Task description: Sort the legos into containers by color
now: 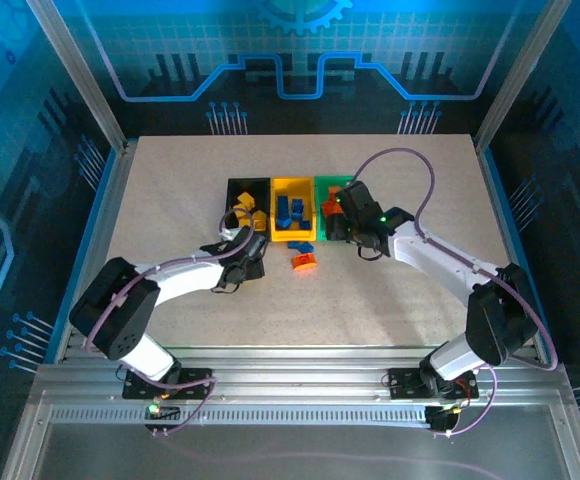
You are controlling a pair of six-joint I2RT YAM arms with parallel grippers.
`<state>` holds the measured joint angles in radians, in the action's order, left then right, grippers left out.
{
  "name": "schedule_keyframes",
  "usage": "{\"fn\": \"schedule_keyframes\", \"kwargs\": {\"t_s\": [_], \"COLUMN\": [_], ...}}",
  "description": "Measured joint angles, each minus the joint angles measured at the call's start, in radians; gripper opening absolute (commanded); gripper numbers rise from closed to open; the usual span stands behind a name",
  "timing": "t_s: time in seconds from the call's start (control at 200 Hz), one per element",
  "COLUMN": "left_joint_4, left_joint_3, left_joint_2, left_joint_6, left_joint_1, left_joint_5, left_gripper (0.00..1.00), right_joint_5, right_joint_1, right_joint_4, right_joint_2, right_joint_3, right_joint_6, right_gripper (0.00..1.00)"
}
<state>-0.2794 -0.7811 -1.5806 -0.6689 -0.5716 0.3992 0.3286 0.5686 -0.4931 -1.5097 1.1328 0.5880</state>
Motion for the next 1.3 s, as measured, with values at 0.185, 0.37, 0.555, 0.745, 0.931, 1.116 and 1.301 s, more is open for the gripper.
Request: {"fn": "schedule_keyframes", "kwargs": {"t_s": [0.185,0.37,0.555,0.745,0.931,1.116,1.301], "left_joint_4": [-0.003,0.005,0.011,-0.034,-0.068,-0.101,-0.180], "left_joint_3": [-0.021,-0.038,-0.034,-0.017,-0.015,-0.016,-0.043], "left_joint_2": [-0.063,-0.081,-0.076,-0.011,0.120,0.166,0.107], "left_joint_6": [0.037,0.056,0.058,0.044,0.035,0.041,0.040], "left_joint_1": [0.000,-0.010,-0.018,-0.034,-0.061,-0.193,-0.292], "left_joint_5": [0.021,0.027,0.026,0.020,-0.042,-0.153,-0.201], "left_gripper": [0.57,0.45,0.42,0.62,0.80,0.79,0.77], "right_joint_5": [0.000,0.000,-0.005,-0.017,-0.026,-0.026,-0.030], "right_joint_1": [0.000,-0.003,-0.018,-0.021,-0.025,-0.027,-0.037], "right_joint_4": [0.001,0.001,0.002,0.007,0.008,0.008,0.007], "right_joint_2": [0.000,0.000,0.000,0.001,0.009,0.045,0.058], "right_joint_3": [0.000,0.000,0.000,0.000,-0.006,-0.039,-0.075], "right_joint_6": [0.005,0.010,0.014,0.015,0.015,0.016,0.022], "right_gripper": [0.69,0.69,0.69,0.69,0.69,0.69,0.69]}}
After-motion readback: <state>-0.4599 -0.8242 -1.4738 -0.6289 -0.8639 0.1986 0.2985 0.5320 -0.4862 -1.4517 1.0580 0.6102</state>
